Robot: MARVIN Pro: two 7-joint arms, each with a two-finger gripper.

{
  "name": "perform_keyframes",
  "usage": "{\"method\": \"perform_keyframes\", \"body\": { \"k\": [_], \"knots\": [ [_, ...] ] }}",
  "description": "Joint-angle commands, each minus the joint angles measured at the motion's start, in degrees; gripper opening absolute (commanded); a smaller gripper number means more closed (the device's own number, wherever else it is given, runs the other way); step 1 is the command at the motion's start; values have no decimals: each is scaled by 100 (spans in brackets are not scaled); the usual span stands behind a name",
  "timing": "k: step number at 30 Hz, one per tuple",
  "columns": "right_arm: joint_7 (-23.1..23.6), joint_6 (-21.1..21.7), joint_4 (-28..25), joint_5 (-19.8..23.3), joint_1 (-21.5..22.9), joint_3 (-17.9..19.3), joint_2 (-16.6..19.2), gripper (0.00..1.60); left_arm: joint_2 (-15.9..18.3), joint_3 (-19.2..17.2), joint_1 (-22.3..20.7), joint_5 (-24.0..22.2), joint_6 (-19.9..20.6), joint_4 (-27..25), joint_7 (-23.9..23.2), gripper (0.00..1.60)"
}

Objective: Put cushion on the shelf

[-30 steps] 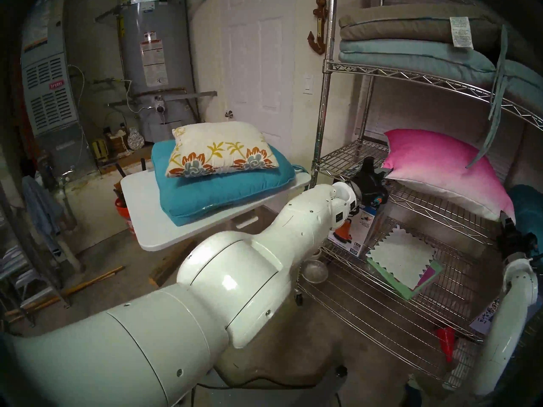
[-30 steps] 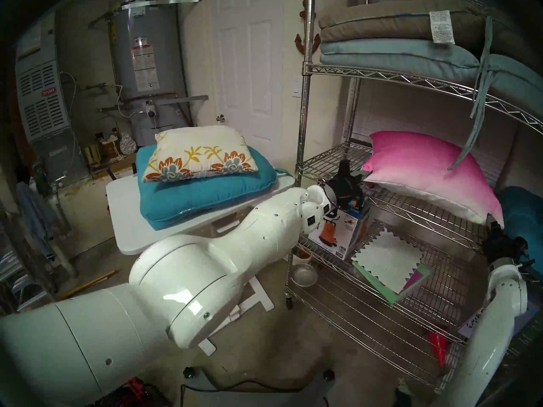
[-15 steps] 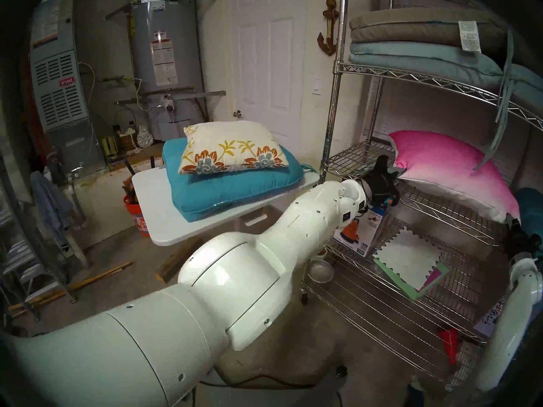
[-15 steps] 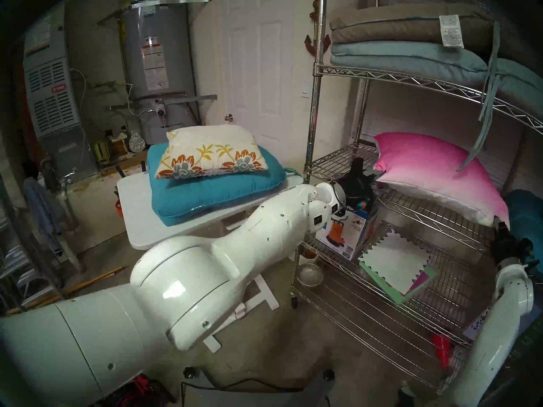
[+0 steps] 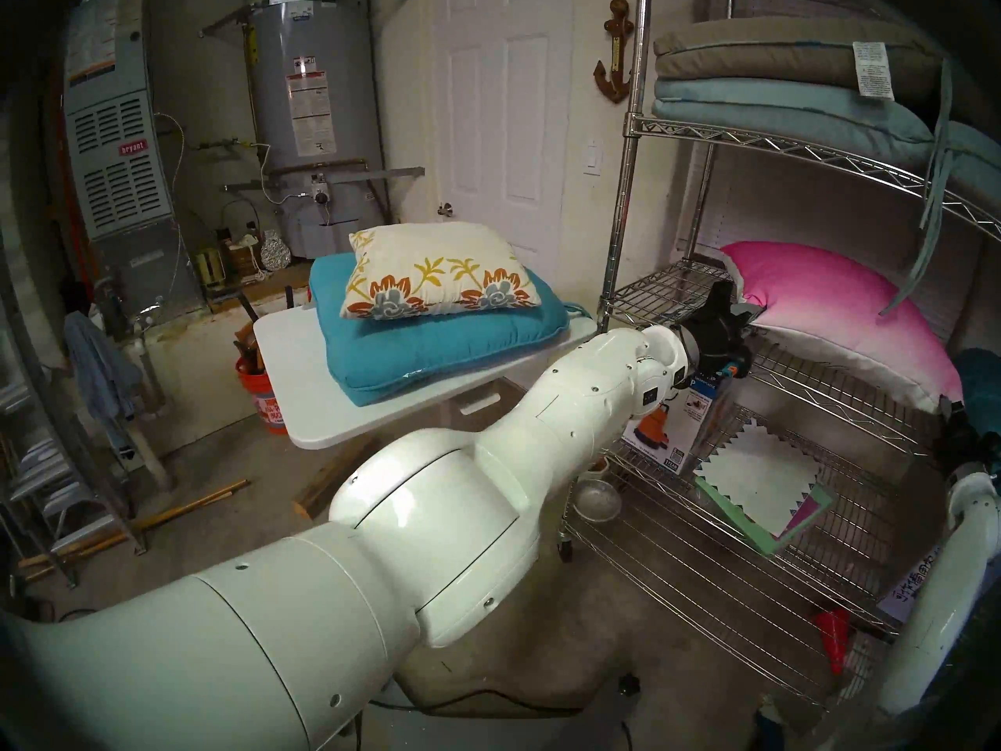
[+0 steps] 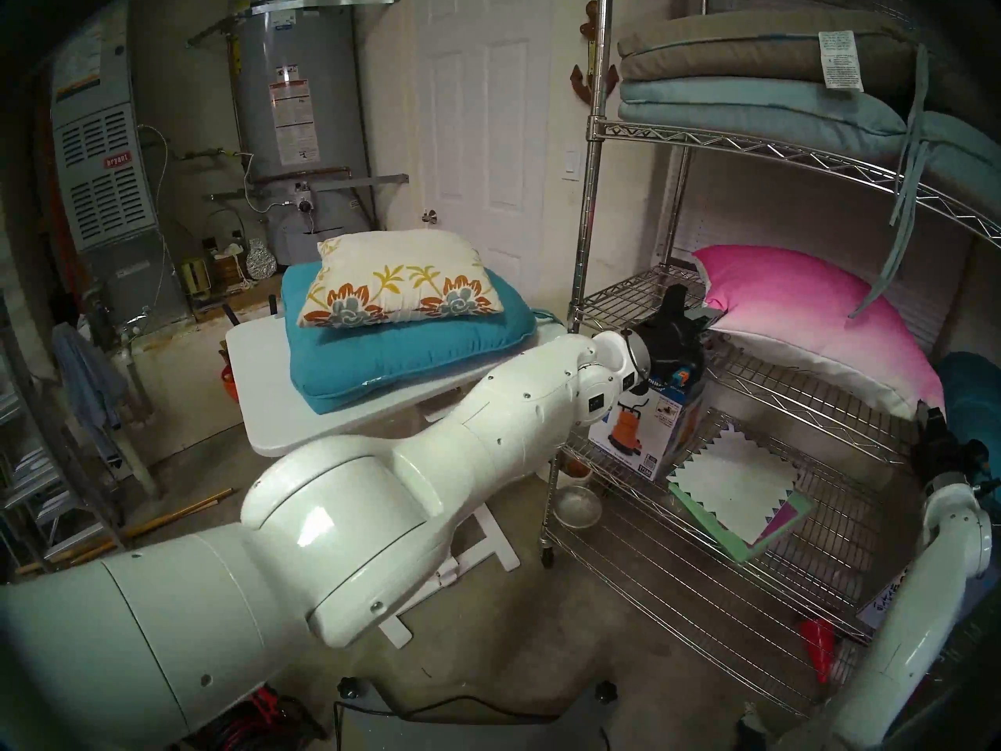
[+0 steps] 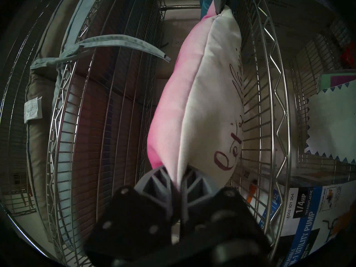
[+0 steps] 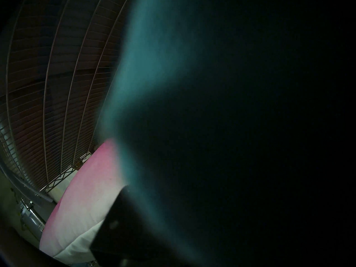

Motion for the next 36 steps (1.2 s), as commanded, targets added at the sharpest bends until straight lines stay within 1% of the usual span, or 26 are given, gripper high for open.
{"method": "perform_keyframes", "body": {
  "k": [1, 3, 4, 5, 8, 9, 11, 12, 16, 17, 18, 19, 20, 21, 22, 23, 24, 25, 26, 27, 30, 33, 34, 35, 36],
  "knots": [
    [75, -150, -606, 24, 523, 482, 598, 0, -37, -82, -157, -163, 78, -195, 86, 0],
    [90, -109, -586, 16, 582, 507, 561, 0, -37, -105, -159, -188, 100, -188, 88, 0],
    [81, -70, -656, 19, 572, 514, 621, 0, -37, -117, -161, -204, 111, -187, 90, 0],
    [112, -61, -561, 11, 654, 536, 513, 0, -37, -128, -163, -219, 122, -185, 91, 0],
    [108, 20, -641, 10, 684, 557, 569, 0, -37, -164, -172, -260, 146, -177, 95, 0],
    [131, 22, -570, 5, 743, 569, 489, 0, -37, -177, -176, -271, 152, -173, 97, 0],
    [115, 87, -665, 5, 746, 576, 566, 0, -37, -208, -181, -301, 167, -164, 100, 0],
    [140, 91, -586, -1, 815, 585, 478, 0, -37, -226, -183, -313, 173, -157, 102, 0],
    [153, 190, -631, -8, 897, 589, 489, 0, -37, -305, -194, -366, 195, -138, 111, 0],
    [176, 191, -571, -7, 917, 589, 422, 0, -37, -320, -194, -376, 198, -133, 115, 0],
    [149, 242, -672, -13, 922, 581, 513, 0, -37, -342, -195, -393, 199, -132, 119, 0],
    [201, 228, -531, -9, 919, 585, 365, 0, -37, -358, -197, -405, 199, -131, 121, 0],
    [168, 276, -646, -18, 981, 575, 473, 0, -37, -377, -198, -420, 198, -131, 125, 0],
    [197, 276, -572, -18, 991, 574, 393, 0, -37, -392, -200, -430, 196, -131, 127, 0],
    [190, 309, -622, -28, 1036, 567, 435, 0, -37, -411, -200, -446, 192, -131, 130, 0],
    [219, 306, -558, -26, 1010, 564, 366, 0, -37, -424, -199, -456, 188, -131, 132, 0],
    [193, 350, -652, -42, 1060, 556, 452, 0, -37, -443, -197, -470, 184, -129, 135, 0],
    [232, 338, -551, -40, 1037, 558, 344, 0, -37, -457, -196, -480, 181, -128, 137, 0],
    [211, 374, -646, -58, 1102, 549, 434, 0, -37, -475, -194, -492, 177, -126, 138, 0],
    [244, 367, -566, -57, 1081, 548, 348, 0, -37, -488, -192, -501, 174, -121, 139, 0],
    [240, 420, -622, -92, 1182, 523, 383, 0, -37, -542, -197, -530, 161, -117, 140, 0],
    [268, 448, -573, -116, 1169, 485, 316, 0, -37, -583, -205, -552, 145, -120, 138, 0],
    [237, 488, -675, -143, 1236, 466, 411, 0, -37, -598, -209, -559, 138, -122, 136, 0],
    [283, 470, -563, -138, 1178, 456, 290, 0, -37, -612, -211, -566, 133, -124, 133, 0],
    [244, 515, -685, -169, 1266, 436, 403, 0, -36, -625, -214, -573, 127, -126, 133, 0]
  ]
}}
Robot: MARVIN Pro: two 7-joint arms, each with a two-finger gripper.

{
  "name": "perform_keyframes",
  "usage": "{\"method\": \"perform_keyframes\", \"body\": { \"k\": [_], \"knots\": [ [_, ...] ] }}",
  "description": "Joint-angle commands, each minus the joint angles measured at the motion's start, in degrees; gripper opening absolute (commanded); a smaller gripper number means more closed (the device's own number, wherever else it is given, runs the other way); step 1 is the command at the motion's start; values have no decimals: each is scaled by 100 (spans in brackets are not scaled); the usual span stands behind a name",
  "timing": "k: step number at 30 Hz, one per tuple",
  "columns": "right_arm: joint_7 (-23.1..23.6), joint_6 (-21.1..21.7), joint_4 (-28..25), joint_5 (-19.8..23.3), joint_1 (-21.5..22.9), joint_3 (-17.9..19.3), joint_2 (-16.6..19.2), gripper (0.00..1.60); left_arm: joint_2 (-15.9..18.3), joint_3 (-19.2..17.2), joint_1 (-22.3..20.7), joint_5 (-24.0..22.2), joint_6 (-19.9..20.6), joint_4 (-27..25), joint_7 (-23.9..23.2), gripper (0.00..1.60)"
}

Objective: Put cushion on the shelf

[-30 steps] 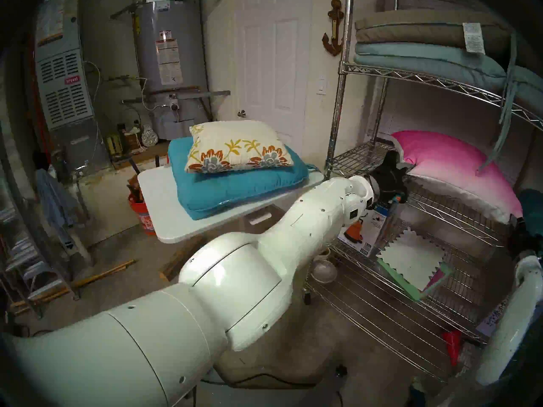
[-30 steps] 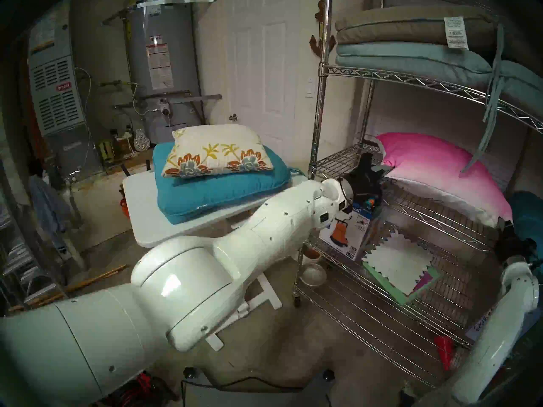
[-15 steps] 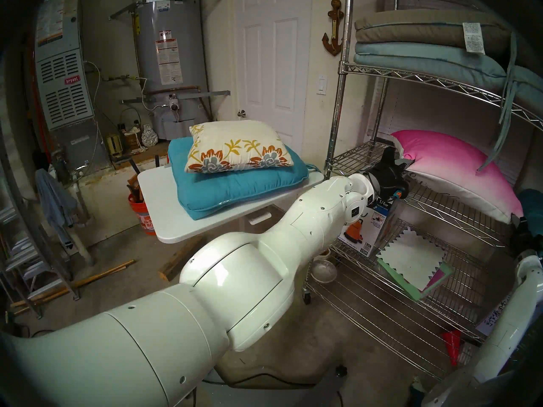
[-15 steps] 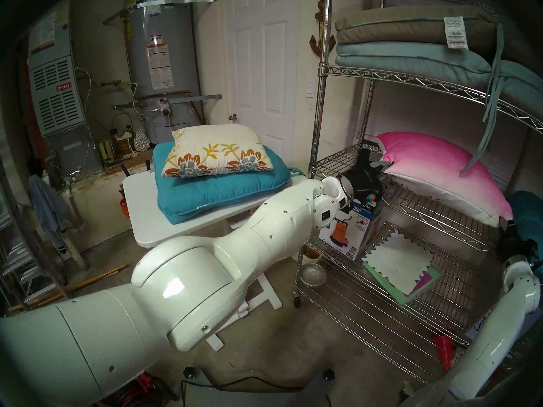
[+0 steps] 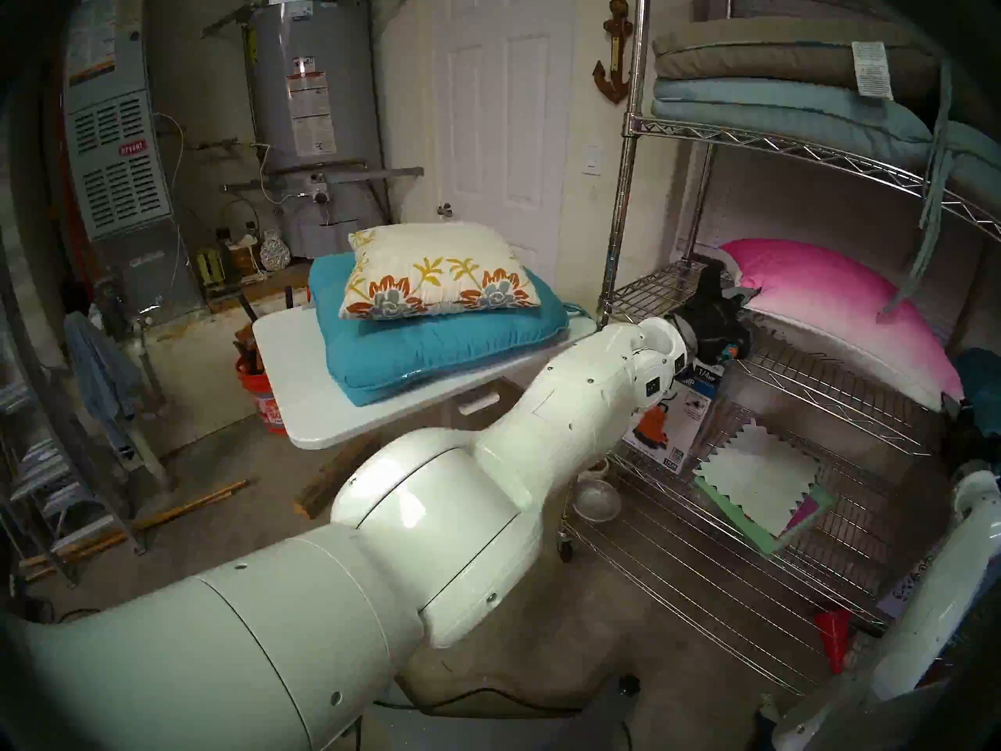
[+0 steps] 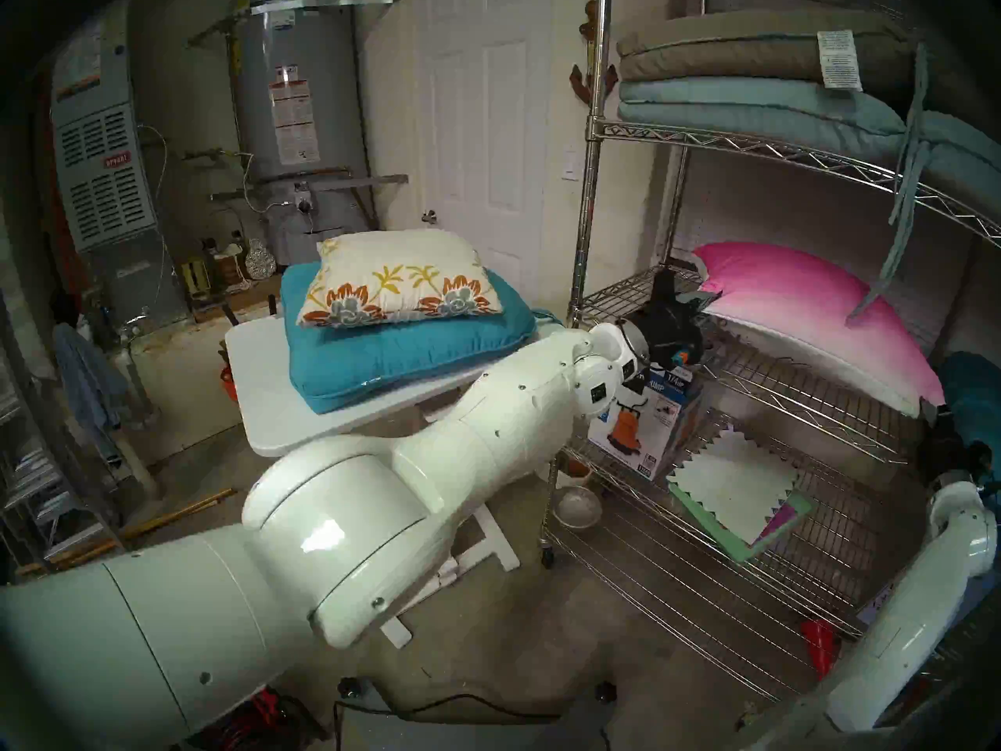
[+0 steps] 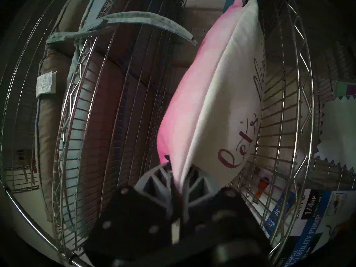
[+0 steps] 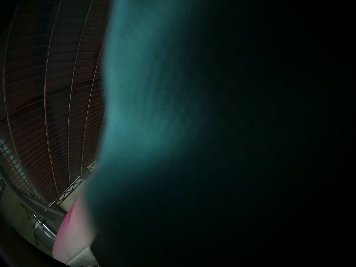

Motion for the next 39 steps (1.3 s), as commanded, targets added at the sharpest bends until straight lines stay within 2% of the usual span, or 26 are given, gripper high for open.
{"method": "perform_keyframes", "body": {
  "k": [1, 2, 7, 9, 10, 11, 15, 16, 17, 18, 19, 25, 26, 28, 29, 30, 35, 39],
  "knots": [
    [275, -194, -606, 20, 612, -48, 603, 0, 24, -264, -216, -190, -1, -122, 167, 0],
    [319, -214, -507, 33, 516, -66, 499, 0, 38, -278, -217, -196, -8, -122, 168, 0],
    [268, -117, -694, -65, 690, -151, 659, 0, 97, -362, -234, -229, -49, -134, 162, 0],
    [313, -134, -573, -66, 596, -178, 526, 0, 120, -396, -240, -241, -65, -137, 160, 0],
    [271, -95, -686, -106, 710, -191, 637, 0, 128, -413, -243, -247, -75, -140, 158, 0],
    [317, -125, -569, -87, 591, -200, 516, 0, 134, -426, -246, -251, -82, -142, 156, 0],
    [299, -95, -641, -149, 649, -243, 562, 0, 150, -488, -253, -270, -118, -152, 149, 0],
    [252, -52, -799, -188, 681, -263, 712, 0, 152, -506, -250, -275, -131, -152, 146, 0],
    [350, -122, -513, -140, 511, -263, 419, 0, 154, -518, -246, -278, -138, -151, 145, 0],
    [275, -57, -716, -202, 703, -278, 607, 0, 157, -535, -241, -283, -150, -149, 142, 0],
    [307, -76, -626, -188, 605, -288, 509, 0, 161, -547, -237, -287, -158, -148, 141, 0],
    [265, 14, -768, -284, 695, -343, 577, 0, 176, -676, -221, -347, -223, -176, 167, 0],
    [303, 1, -673, -274, 592, -344, 469, 0, 172, -713, -220, -368, -241, -192, 178, 0],
    [289, 43, -727, -306, 632, -336, 503, 0, 166, -774, -219, -405, -274, -230, 204, 0],
    [256, 83, -897, -326, 547, -346, 651, 0, 163, -800, -220, -420, -291, -251, 213, 0],
    [320, 55, -675, -305, 562, -315, 428, 0, 157, -836, -215, -444, -315, -277, 225, 0],
    [312, 177, -804, -337, 375, -248, 495, 0, 117, -972, -150, -551, -490, -416, 268, 0],
    [332, 286, -865, -328, 192, -160, 344, 0, 47, -1042, -58, -621, -717, -542, 261, 0]
  ]
}}
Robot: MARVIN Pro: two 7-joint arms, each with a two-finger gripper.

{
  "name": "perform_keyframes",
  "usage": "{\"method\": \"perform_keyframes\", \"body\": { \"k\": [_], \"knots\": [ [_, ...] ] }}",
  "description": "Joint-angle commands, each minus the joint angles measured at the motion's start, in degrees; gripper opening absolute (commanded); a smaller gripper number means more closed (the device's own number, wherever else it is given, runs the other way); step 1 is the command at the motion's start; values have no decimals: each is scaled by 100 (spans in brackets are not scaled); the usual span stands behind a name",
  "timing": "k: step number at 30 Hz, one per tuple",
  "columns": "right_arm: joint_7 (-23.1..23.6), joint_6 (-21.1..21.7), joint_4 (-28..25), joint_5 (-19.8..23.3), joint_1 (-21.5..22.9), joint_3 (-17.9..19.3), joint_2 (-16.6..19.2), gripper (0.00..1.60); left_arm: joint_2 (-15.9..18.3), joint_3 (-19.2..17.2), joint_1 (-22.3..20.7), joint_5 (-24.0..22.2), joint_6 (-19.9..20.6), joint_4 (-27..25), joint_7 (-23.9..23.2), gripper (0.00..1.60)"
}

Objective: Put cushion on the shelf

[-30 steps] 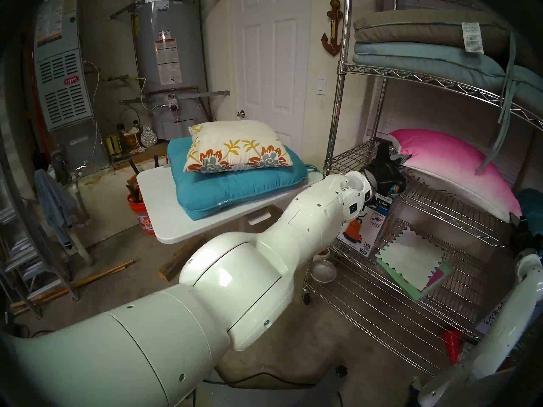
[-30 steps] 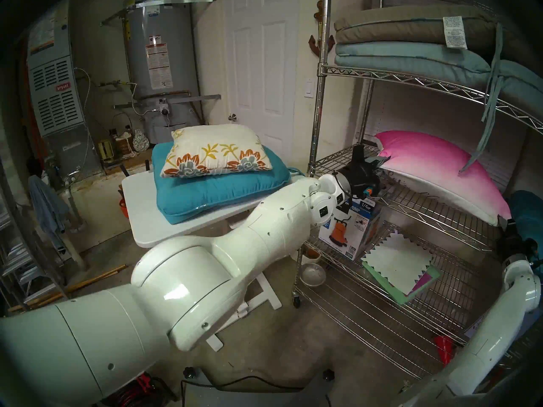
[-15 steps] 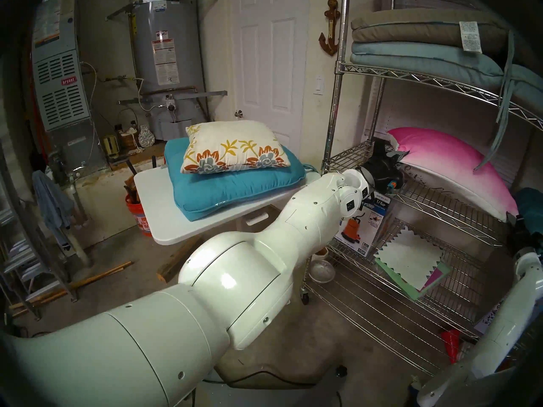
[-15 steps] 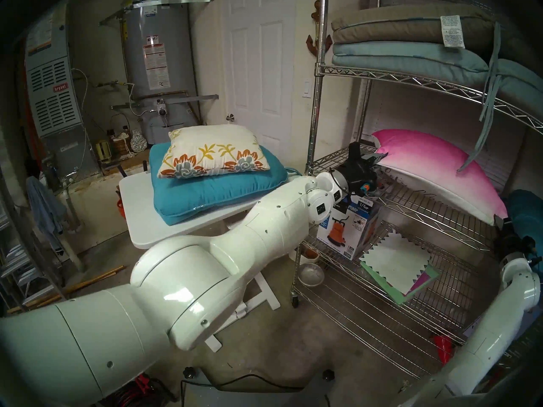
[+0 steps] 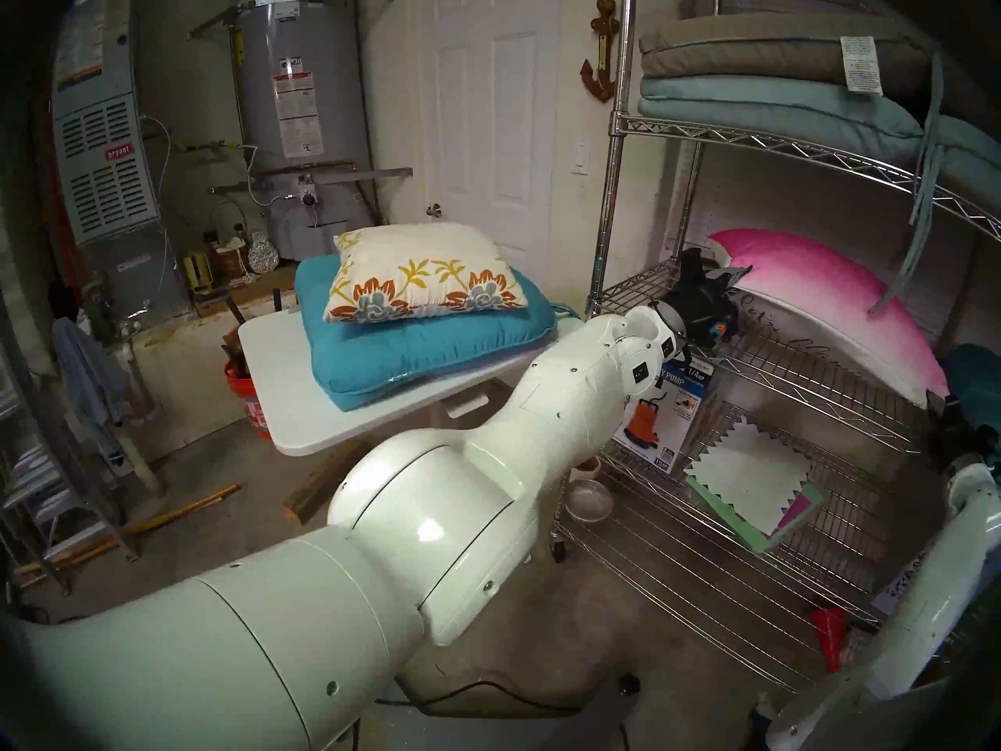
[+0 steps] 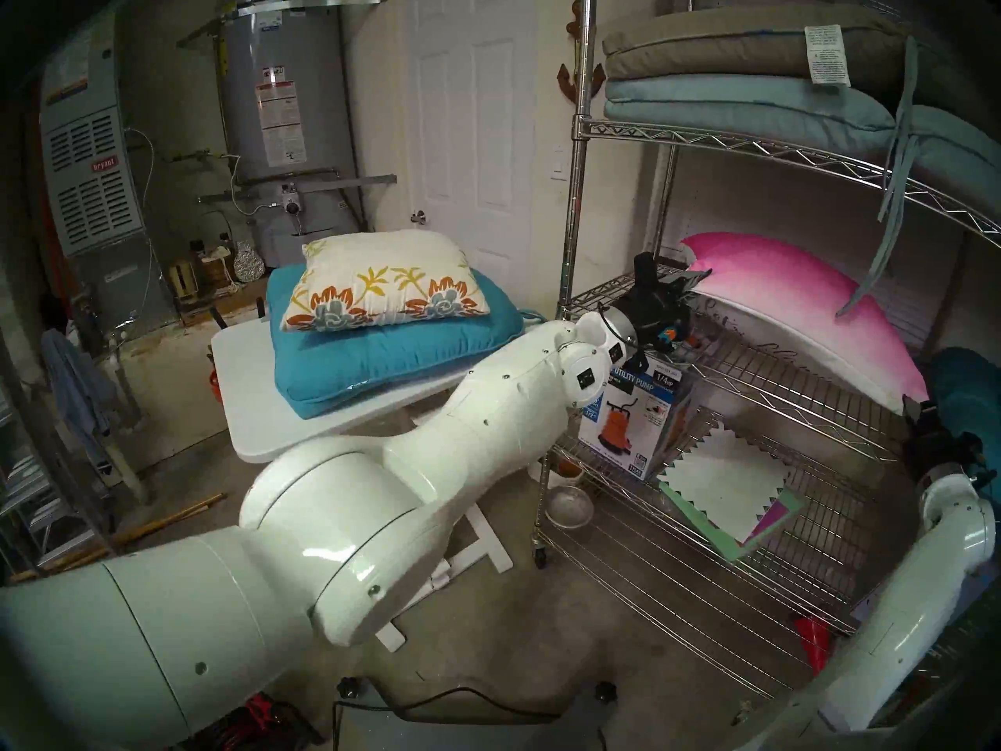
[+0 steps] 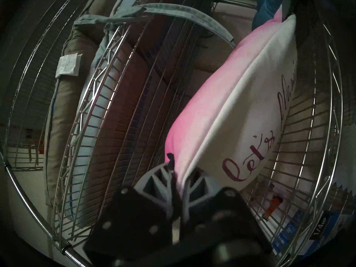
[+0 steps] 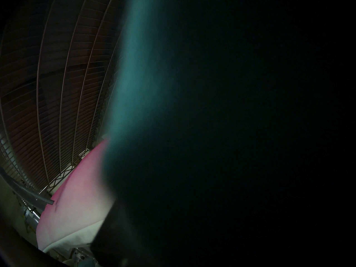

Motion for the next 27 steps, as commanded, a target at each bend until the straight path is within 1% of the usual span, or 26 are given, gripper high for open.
{"method": "perform_keyframes", "body": {
  "k": [1, 6, 7, 8, 9, 13, 14, 15, 18, 24, 27],
  "knots": [
    [332, -87, -577, 105, 173, 38, 427, 0, 11, -321, -96, -301, -265, -432, 287, 0],
    [376, 20, -670, 108, -2, 171, 347, 0, 2, -347, -20, -340, -496, -551, 254, 0],
    [389, 41, -775, 112, -36, 202, 322, 0, 2, -355, -3, -351, -534, -571, 250, 0],
    [428, 58, -696, 124, -46, 240, 346, 0, 2, -364, 18, -365, -579, -600, 250, 0],
    [460, 65, -829, 133, -72, 281, 330, 0, 2, -375, 37, -381, -621, -629, 252, 0],
    [579, 96, -1084, 170, -145, 429, 346, 0, 2, -421, 98, -444, -769, -744, 270, 0],
    [660, 126, -1237, 194, -191, 522, 347, 0, 2, -452, 145, -495, -882, -834, 286, 0],
    [660, 126, -1237, 194, -191, 522, 347, 0, 2, -452, 145, -495, -882, -834, 286, 0],
    [740, 168, -1462, 217, -267, 628, 325, 0, 2, -481, 208, -554, -1011, -940, 301, 0],
    [929, 218, -1842, 241, -436, 872, 342, 0, 2, -535, 468, -709, -1331, -1181, 330, 0],
    [1013, 240, -2082, 219, -552, 976, 316, 0, 2, -564, 684, -803, -1500, -1333, 350, 0]
  ]
}}
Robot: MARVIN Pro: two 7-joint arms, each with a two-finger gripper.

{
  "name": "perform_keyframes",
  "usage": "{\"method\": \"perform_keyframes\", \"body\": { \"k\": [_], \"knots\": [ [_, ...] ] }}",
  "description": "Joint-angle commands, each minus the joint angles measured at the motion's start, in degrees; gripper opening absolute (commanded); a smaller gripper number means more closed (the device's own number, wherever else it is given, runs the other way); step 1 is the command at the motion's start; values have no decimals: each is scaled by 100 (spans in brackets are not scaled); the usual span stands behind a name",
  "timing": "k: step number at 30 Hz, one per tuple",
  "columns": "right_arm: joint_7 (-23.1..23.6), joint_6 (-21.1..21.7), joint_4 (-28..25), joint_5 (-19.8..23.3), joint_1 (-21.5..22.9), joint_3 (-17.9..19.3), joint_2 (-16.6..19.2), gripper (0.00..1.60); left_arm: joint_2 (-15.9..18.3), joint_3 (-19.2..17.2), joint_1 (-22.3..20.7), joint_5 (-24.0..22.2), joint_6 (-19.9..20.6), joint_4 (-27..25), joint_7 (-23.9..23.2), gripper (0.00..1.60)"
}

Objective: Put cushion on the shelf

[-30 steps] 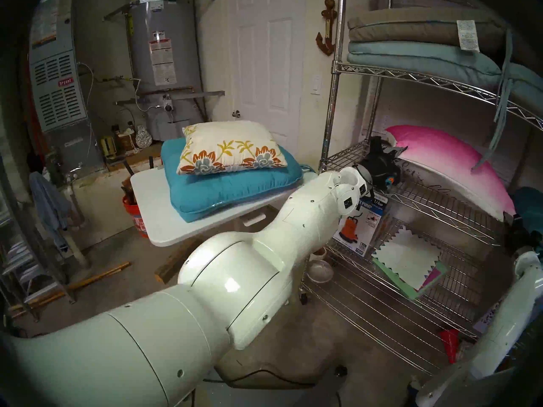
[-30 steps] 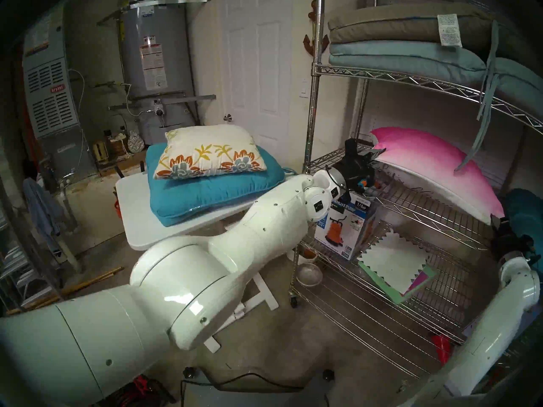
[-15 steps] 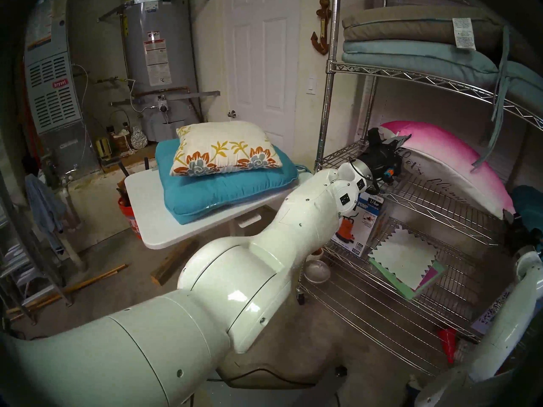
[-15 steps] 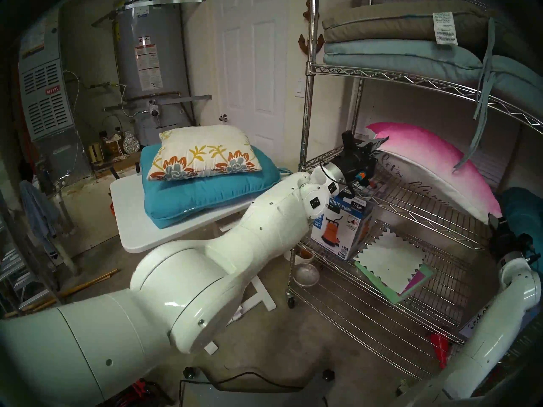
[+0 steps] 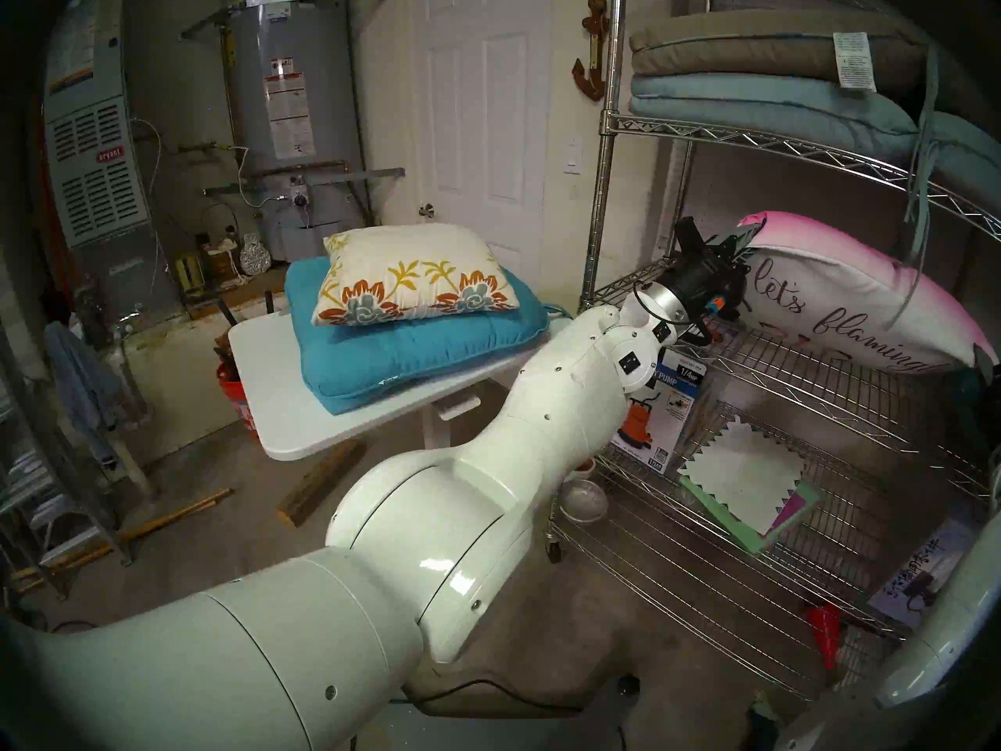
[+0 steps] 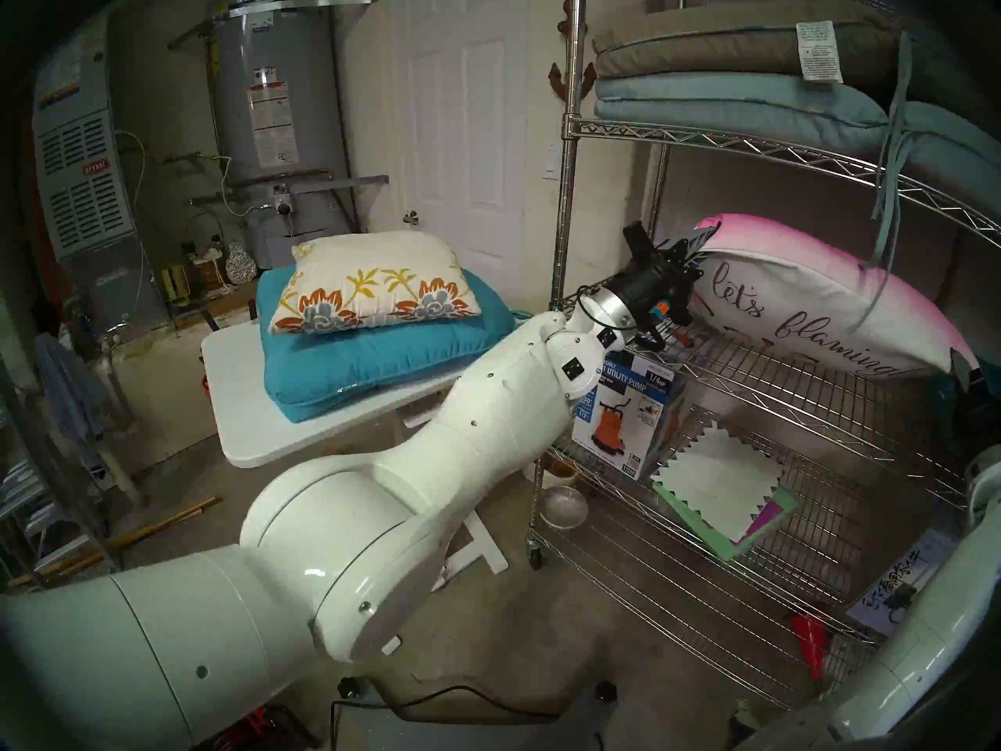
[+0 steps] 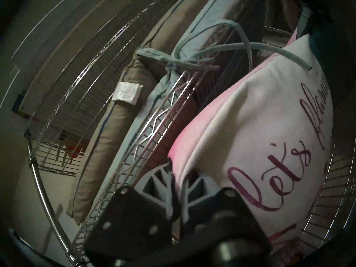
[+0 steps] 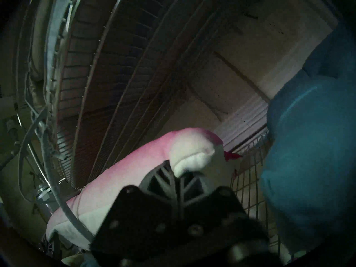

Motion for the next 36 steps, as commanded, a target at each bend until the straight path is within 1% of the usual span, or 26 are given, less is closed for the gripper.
{"method": "perform_keyframes", "body": {
  "k": [1, 3, 4, 5, 7, 9, 10, 13, 16, 22, 26, 32, 36],
  "knots": [
    [228, -44, -637, -1, -209, 386, 201, 0, -23, -155, 324, -335, -383, -541, 197, 0],
    [246, -43, -816, -52, -300, 438, 143, 0, -23, -145, 481, -360, -483, -682, 197, 0],
    [244, -74, -801, -106, -329, 435, 154, 0, -23, -127, 535, -332, -490, -738, 209, 0],
    [156, -75, -980, -178, -383, 445, 53, 0, -23, -111, 602, -312, -485, -812, 202, 0],
    [15, -172, -938, -345, -373, 375, 18, 0, -23, -76, 607, -191, -415, -778, 282, 0],
    [36, -354, -668, -513, -329, 249, 113, 0, -23, -50, 338, 35, -385, -295, 616, 0],
    [-10, -394, -526, -589, -279, 187, 167, 0, -23, -33, 195, 114, -361, -80, 671, 0],
    [-17, -455, -206, -685, -164, 80, 298, 0, -23, -82, 33, 98, -169, 201, 577, 0],
    [-69, -538, 97, -784, -56, -10, 410, 0, -23, 22, -100, 153, -49, 352, 535, 0],
    [-116, -597, 583, -905, 80, -112, 618, 0, -23, 232, -289, 320, 129, 570, 410, 0],
    [-128, -628, 864, -972, 170, -106, 793, 0, -23, 379, -404, 395, 233, 641, 353, 0],
    [-117, -650, 1228, -1043, 310, -44, 1088, 0, -23, 650, -522, 435, 369, 652, 266, 0],
    [-106, -648, 1356, -1066, 379, -17, 1234, 0, -23, 797, -565, 443, 406, 607, 228, 0]
  ]
}}
